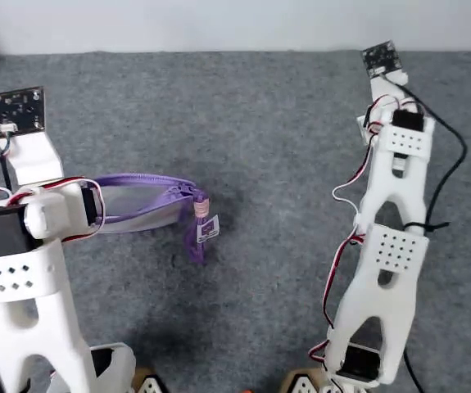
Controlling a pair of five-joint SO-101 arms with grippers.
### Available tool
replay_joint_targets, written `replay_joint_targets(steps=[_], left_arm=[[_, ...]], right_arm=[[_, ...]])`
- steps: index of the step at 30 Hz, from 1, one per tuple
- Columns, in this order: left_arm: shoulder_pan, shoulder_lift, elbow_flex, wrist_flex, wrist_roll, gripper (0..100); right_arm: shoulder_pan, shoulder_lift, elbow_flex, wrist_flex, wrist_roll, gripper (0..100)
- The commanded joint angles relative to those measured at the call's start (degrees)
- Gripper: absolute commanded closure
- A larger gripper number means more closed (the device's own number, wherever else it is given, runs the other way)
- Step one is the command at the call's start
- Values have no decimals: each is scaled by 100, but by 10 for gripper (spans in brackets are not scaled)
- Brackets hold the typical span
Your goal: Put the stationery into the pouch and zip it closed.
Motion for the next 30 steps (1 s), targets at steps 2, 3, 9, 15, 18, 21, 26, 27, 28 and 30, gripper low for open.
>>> replay_joint_targets(steps=[2, 3, 9, 15, 18, 21, 26, 27, 28, 30], left_arm=[[-26, -18, 110, -9, -53, 987], [-26, -18, 119, -18, -53, 987], [-18, -18, 101, -105, -53, 987], [0, -18, 101, -105, -26, 987], [0, -18, 101, -105, -26, 987], [0, -9, 101, -132, -18, 987], [0, 9, 92, -237, -18, 987], [0, 9, 92, -264, -9, 987], [0, 9, 101, -290, -9, 987], [0, 0, 101, -308, -9, 987]], right_arm=[[145, 857, -1670, -127, 53, 701], [154, 1051, -1943, -127, 62, 701], [330, 1859, -2910, -127, 62, 701], [435, 2079, -2901, 22, 44, 703], [382, 2044, -2971, 611, 26, 703], [277, 1895, -3358, 1684, -114, 703], [-31, 1279, -3481, 3284, -888, 703], [-101, 1147, -3481, 3538, -985, 703], [-189, 998, -3481, 3793, -1064, 703], [-400, 708, -3481, 4312, -1134, 703]])
